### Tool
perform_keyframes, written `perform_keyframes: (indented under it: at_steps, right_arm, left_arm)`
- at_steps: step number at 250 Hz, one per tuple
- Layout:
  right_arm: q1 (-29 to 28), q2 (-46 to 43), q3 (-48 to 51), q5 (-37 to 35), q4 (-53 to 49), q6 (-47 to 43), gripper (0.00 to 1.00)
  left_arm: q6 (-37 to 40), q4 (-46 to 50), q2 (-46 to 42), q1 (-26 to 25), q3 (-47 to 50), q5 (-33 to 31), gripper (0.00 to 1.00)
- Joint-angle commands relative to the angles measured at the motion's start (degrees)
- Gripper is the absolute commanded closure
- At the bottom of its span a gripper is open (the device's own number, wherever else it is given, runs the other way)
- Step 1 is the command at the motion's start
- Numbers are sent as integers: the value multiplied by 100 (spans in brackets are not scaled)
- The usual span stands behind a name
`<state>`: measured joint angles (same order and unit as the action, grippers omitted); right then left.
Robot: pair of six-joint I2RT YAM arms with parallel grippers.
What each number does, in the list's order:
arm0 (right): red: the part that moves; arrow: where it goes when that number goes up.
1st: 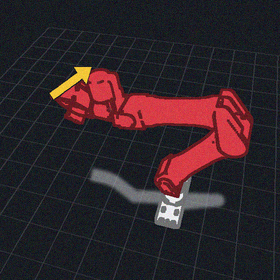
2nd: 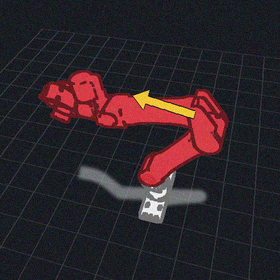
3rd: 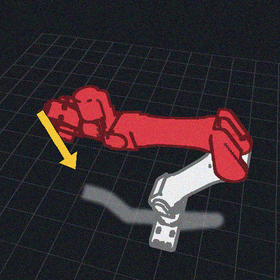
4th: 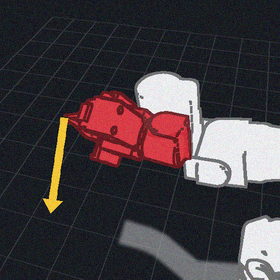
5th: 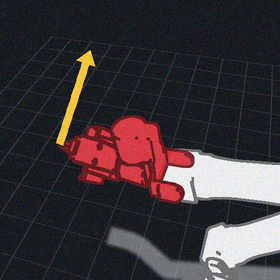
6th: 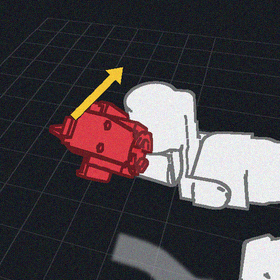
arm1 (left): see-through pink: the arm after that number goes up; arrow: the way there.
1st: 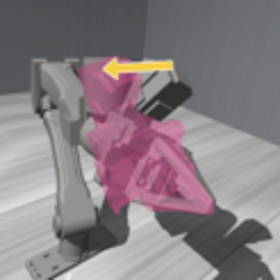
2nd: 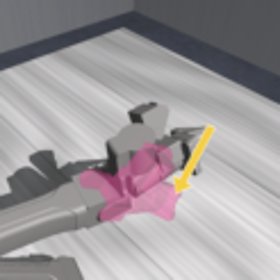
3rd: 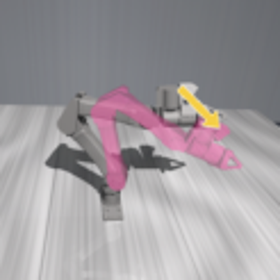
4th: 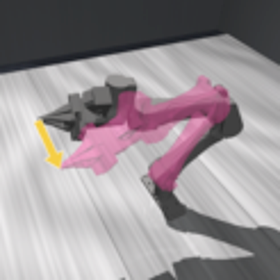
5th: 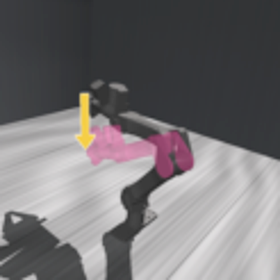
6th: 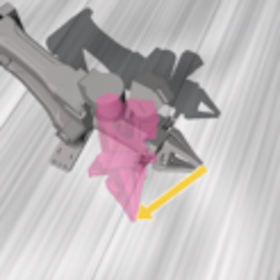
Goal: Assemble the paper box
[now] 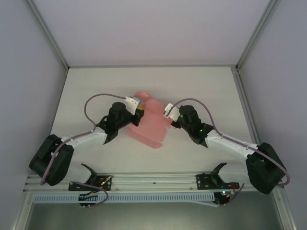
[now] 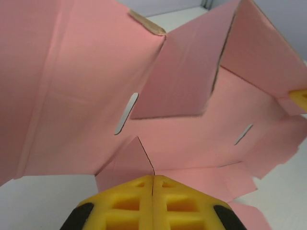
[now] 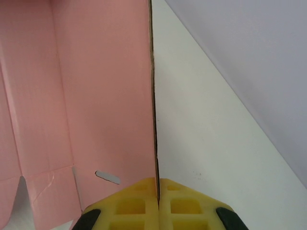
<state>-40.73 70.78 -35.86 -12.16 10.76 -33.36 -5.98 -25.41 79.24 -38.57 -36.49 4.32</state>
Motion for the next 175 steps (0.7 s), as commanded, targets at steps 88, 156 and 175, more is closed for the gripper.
perform_keyframes:
  at_steps: [88,156,175]
  right_arm:
    - [-473,515,-59,-1165,565,-933,100]
    - [-712,627,275,-1746,1516,-1963,100]
    - [-790,816,404,-1975,1985,-2308,100]
  left_arm:
    - [-286,198,-161,16,284,-274,86]
    - [-533,465,-1673,498,945,17,39]
    - [-789,497,-2006,879,1055,51,6]
